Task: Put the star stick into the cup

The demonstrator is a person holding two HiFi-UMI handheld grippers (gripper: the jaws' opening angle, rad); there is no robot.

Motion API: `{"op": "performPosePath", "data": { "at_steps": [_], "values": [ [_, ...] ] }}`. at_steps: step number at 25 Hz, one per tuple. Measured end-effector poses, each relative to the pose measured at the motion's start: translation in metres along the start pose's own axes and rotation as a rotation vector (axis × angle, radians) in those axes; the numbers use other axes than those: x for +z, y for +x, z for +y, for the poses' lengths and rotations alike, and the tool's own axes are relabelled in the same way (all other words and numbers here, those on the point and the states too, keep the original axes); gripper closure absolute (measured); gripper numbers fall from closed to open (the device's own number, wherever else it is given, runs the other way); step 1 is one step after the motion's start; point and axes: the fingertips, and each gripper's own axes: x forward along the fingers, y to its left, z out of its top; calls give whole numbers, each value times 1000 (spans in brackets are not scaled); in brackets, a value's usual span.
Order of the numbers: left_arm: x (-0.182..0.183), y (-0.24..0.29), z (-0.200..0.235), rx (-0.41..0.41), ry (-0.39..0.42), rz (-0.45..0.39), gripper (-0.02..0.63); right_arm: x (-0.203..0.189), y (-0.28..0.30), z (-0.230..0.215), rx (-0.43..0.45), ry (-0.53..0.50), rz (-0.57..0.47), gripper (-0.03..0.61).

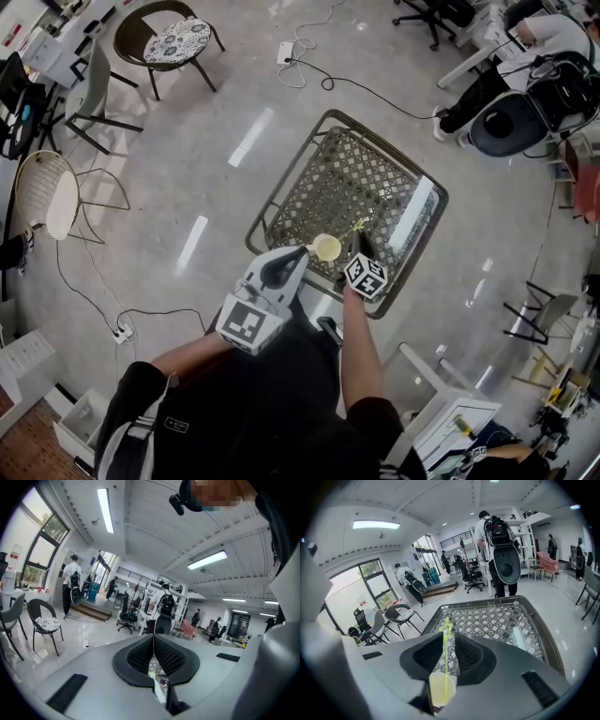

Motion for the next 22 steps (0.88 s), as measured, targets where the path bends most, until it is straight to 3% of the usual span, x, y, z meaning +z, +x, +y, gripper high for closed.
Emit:
{"op": "performPosePath", "data": {
  "at_steps": [14, 18, 22],
  "values": [
    [12, -1, -19, -37, 31, -33, 595, 52, -78, 26, 53, 105, -150, 517],
    [21, 1, -16, 8, 38, -12, 595, 75, -103, 37, 69, 80, -190, 529],
    [28, 3, -24, -5, 53, -43, 595, 100, -135, 44, 70, 27, -238, 534]
  ]
}}
